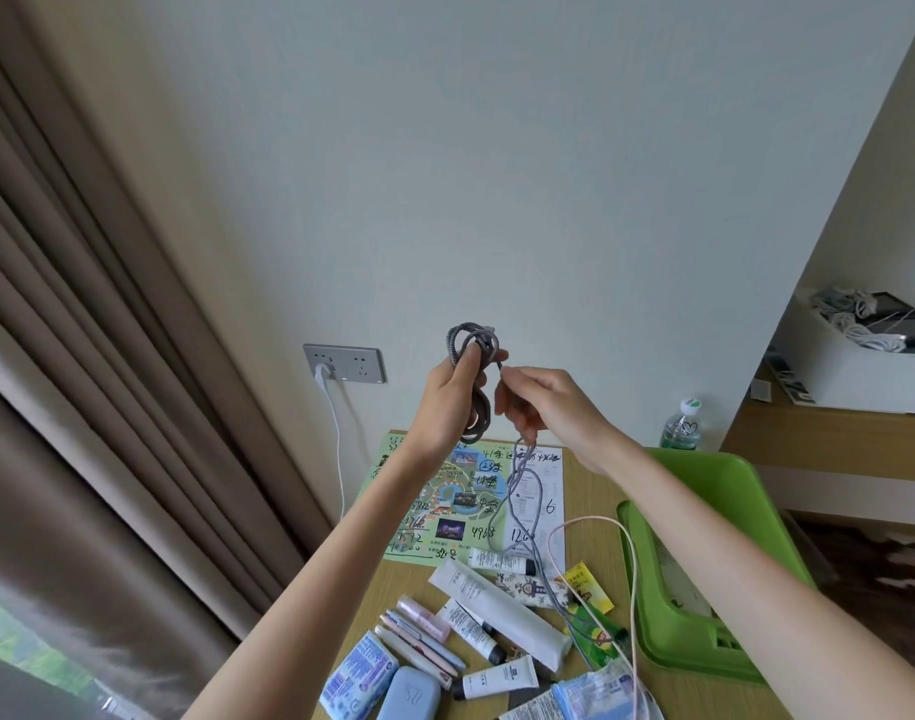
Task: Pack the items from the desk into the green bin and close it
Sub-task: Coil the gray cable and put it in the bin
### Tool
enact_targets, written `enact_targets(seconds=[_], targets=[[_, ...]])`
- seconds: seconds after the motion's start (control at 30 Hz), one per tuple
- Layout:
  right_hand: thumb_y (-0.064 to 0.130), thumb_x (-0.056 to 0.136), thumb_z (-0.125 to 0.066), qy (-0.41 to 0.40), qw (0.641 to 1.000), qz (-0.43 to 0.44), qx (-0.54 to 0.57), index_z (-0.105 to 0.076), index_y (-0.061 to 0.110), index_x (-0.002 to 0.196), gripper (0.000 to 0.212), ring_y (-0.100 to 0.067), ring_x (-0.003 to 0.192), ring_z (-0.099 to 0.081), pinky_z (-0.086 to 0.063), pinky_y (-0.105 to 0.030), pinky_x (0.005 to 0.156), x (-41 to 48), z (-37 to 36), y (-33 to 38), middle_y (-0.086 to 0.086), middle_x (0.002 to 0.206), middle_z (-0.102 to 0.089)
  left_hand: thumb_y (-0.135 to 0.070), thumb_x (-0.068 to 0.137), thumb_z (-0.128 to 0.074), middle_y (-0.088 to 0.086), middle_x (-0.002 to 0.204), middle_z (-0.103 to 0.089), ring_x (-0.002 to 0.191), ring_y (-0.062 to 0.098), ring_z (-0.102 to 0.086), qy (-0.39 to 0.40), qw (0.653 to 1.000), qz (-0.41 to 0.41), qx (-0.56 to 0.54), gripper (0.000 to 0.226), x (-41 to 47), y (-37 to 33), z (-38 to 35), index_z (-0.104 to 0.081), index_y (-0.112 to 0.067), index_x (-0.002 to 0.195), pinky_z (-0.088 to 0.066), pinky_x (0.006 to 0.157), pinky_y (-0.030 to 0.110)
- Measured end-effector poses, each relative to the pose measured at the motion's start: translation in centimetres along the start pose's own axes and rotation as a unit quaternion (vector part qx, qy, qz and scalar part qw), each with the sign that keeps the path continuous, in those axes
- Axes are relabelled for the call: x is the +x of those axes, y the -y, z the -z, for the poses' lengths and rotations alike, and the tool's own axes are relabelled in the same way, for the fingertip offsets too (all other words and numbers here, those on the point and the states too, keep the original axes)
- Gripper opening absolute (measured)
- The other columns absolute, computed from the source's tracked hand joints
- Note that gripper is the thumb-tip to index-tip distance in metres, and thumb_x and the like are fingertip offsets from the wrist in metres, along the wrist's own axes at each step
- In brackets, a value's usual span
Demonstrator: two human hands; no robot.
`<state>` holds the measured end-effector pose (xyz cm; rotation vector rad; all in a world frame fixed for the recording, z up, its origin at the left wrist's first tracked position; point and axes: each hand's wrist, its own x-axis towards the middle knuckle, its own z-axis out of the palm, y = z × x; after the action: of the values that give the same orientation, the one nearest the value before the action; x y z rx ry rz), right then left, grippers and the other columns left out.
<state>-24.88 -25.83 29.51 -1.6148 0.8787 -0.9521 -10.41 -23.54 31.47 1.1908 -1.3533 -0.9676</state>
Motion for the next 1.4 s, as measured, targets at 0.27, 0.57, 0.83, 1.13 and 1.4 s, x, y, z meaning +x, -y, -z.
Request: enact_targets(seconds=[0.27, 0.57, 0.83, 1.13, 1.4], targets=[[0.040, 0.101, -0.043, 0.013, 1.000, -0.015, -0.018, -0.051, 0.009, 0.065, 0.049, -0.019, 0.047, -0.046, -0.041, -0.031, 0.056, 0.0, -0.5, 0.0, -0.004, 0.052, -0.052, -0.028, 0.104, -0.038, 0.000, 0.072, -0.052, 0.067, 0.012, -0.049, 0.010, 1.000, 0.009, -0.025, 0.030, -0.3, -0.2, -0.7, -0.056, -0.015, 0.083, -0.039, 0.065, 0.025], [0.027, 0.102, -0.045, 0.020, 0.998, -0.034, -0.043, -0.062, 0.002, 0.081, 0.037, -0.015, 0.048, -0.047, -0.046, -0.027, 0.057, -0.1, 0.5, 0.5, -0.003, 0.057, -0.052, -0.033, 0.100, -0.041, -0.008, 0.062, -0.037, 0.054, 0.008, -0.035, -0.077, 0.993, 0.054, -0.066, 0.029, 0.8, 0.2, 0.6, -0.044, -0.019, 0.075, -0.031, 0.052, 0.022], [0.037, 0.099, -0.050, -0.007, 0.995, -0.062, -0.082, -0.062, 0.006, 0.061, 0.050, -0.011, 0.042, -0.039, -0.043, -0.032, 0.061, 0.1, 1.2, -0.5, 0.003, 0.044, -0.043, -0.026, 0.104, -0.038, -0.002, 0.068, -0.048, 0.063, 0.012, -0.046, -0.096, 0.926, 0.106, -0.349, 0.034, 1.6, 0.3, 2.1, -0.047, -0.015, 0.073, -0.045, 0.072, 0.027], [0.027, 0.093, -0.060, -0.059, 0.990, -0.039, -0.118, -0.054, 0.007, 0.056, 0.043, -0.019, 0.048, -0.032, -0.044, -0.059, 0.093, -0.1, 2.6, -0.3, -0.002, 0.044, -0.033, -0.029, 0.101, -0.041, -0.005, 0.069, -0.043, 0.051, 0.008, -0.035, -0.163, 0.962, 0.110, -0.189, 0.032, 1.9, 1.0, 4.4, -0.047, -0.020, 0.071, -0.029, 0.048, 0.020], [0.016, 0.090, -0.064, -0.027, 0.993, -0.026, -0.114, -0.060, 0.008, 0.060, 0.032, -0.016, 0.046, -0.027, -0.023, -0.029, 0.052, -0.4, 4.0, 1.7, -0.004, 0.050, -0.034, -0.030, 0.100, -0.039, 0.000, 0.064, -0.035, 0.051, 0.010, -0.027, -0.097, 0.992, 0.067, 0.052, 0.027, 1.6, 2.4, 4.8, -0.044, -0.012, 0.081, -0.026, 0.049, 0.022]])
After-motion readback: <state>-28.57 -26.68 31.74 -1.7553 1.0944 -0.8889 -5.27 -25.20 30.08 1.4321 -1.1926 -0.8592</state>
